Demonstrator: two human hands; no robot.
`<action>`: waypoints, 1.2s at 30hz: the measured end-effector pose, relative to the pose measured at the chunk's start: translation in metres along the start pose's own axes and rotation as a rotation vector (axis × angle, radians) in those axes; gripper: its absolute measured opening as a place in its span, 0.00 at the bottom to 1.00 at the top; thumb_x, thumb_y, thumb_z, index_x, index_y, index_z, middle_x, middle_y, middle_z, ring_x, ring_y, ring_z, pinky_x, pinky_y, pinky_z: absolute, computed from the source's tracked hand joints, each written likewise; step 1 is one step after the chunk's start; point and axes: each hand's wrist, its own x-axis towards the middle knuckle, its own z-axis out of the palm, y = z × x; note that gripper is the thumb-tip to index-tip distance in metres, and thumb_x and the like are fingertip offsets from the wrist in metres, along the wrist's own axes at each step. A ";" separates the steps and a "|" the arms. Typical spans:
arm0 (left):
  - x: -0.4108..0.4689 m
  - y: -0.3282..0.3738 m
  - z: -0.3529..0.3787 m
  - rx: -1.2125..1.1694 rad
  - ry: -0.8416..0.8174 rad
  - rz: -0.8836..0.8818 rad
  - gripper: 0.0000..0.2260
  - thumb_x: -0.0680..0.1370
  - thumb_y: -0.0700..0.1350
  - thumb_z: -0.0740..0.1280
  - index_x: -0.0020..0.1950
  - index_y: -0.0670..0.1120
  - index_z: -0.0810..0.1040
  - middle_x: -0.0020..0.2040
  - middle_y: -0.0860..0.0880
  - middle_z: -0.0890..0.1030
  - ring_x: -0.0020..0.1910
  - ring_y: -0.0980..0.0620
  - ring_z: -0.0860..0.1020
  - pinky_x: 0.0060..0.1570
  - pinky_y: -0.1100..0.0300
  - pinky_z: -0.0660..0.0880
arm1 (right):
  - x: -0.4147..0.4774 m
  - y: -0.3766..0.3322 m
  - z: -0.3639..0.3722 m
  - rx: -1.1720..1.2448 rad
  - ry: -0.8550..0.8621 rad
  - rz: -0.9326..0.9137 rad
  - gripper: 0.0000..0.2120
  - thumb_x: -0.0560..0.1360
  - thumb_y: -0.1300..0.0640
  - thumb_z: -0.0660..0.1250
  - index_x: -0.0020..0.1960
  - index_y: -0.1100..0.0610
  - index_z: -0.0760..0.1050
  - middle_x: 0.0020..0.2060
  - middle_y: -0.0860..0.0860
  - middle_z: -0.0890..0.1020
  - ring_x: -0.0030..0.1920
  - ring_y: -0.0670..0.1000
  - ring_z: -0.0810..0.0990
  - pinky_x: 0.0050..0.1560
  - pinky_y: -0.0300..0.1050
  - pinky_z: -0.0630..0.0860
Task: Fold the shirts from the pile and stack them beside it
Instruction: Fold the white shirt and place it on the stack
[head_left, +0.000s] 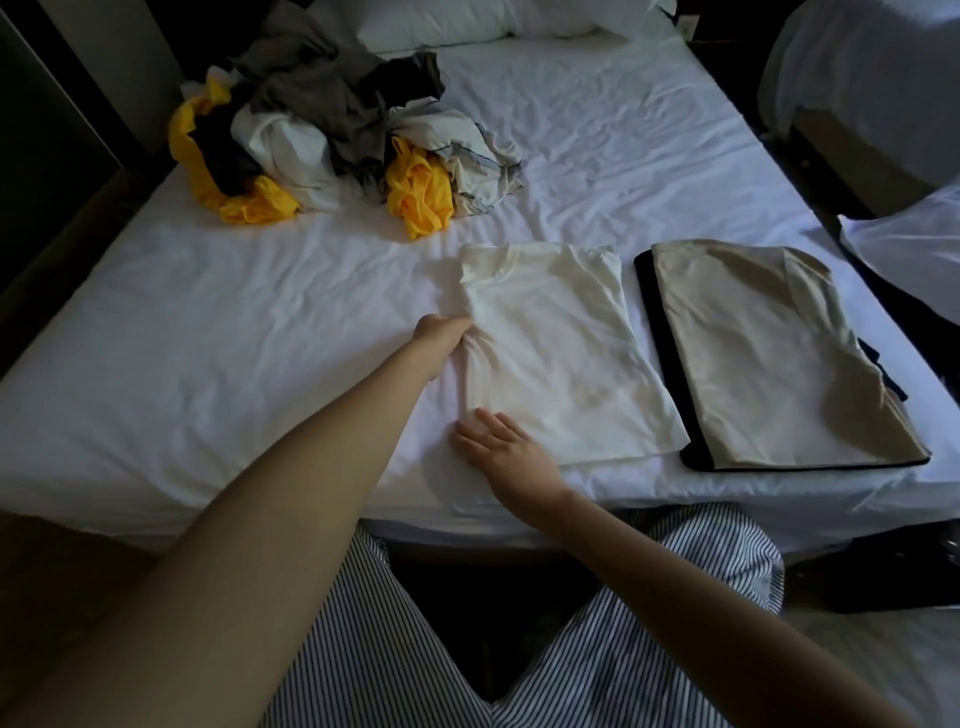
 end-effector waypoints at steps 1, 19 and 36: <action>0.002 0.003 0.002 -0.019 -0.001 -0.004 0.13 0.78 0.49 0.66 0.54 0.40 0.77 0.43 0.47 0.74 0.44 0.50 0.71 0.43 0.60 0.66 | 0.000 0.001 -0.001 0.044 -0.016 -0.007 0.24 0.72 0.60 0.50 0.58 0.60 0.79 0.58 0.54 0.81 0.59 0.61 0.78 0.58 0.56 0.74; 0.037 0.004 0.015 0.466 0.238 0.369 0.26 0.75 0.46 0.67 0.71 0.42 0.66 0.68 0.39 0.69 0.65 0.40 0.69 0.60 0.52 0.67 | 0.008 0.022 -0.009 0.095 0.067 -0.151 0.28 0.69 0.37 0.55 0.61 0.50 0.78 0.57 0.46 0.82 0.58 0.57 0.79 0.58 0.56 0.74; 0.029 -0.014 0.036 1.003 0.010 0.496 0.24 0.81 0.59 0.50 0.77 0.58 0.52 0.79 0.53 0.48 0.77 0.54 0.45 0.73 0.46 0.42 | 0.003 0.160 -0.044 0.232 -0.026 1.007 0.27 0.81 0.44 0.47 0.77 0.50 0.49 0.77 0.48 0.51 0.76 0.49 0.48 0.73 0.47 0.45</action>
